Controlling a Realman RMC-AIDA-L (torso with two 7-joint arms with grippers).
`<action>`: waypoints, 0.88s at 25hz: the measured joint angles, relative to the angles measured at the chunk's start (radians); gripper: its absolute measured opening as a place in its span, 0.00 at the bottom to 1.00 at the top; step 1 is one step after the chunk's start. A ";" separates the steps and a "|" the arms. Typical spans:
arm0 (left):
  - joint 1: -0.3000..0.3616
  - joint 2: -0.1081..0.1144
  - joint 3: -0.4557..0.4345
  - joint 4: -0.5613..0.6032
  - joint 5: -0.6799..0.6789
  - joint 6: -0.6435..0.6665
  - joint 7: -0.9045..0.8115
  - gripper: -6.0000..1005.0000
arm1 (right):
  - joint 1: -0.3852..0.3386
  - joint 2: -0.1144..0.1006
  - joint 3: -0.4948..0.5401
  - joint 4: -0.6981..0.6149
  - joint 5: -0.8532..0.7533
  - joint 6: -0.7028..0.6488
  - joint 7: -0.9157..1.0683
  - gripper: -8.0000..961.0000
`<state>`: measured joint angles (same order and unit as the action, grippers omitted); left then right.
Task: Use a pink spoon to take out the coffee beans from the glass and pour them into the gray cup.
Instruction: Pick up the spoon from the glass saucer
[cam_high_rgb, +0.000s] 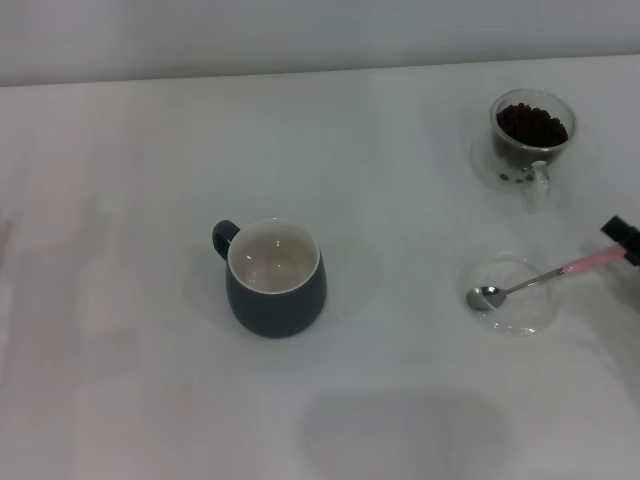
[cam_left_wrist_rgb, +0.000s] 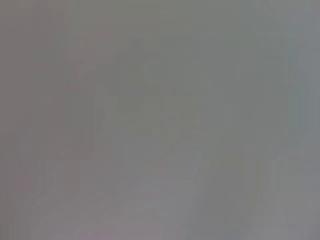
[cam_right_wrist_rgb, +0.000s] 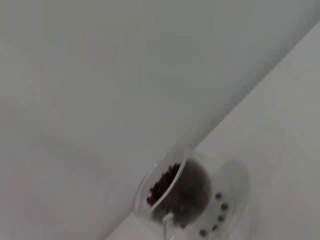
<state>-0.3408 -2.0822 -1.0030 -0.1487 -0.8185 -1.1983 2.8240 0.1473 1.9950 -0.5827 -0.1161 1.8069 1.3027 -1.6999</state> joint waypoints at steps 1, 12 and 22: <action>-0.003 0.000 0.001 0.000 0.001 0.003 0.000 0.82 | 0.002 0.000 -0.015 0.000 0.000 0.001 0.000 0.89; -0.004 -0.001 0.004 -0.005 0.002 0.005 0.000 0.82 | 0.015 -0.003 -0.067 -0.001 -0.002 0.008 0.004 0.86; -0.007 -0.001 0.001 -0.008 -0.001 0.005 0.000 0.82 | 0.020 -0.007 -0.069 -0.010 -0.029 0.005 0.028 0.50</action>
<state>-0.3478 -2.0832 -1.0017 -0.1565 -0.8196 -1.1933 2.8240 0.1677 1.9877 -0.6520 -0.1260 1.7775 1.3081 -1.6719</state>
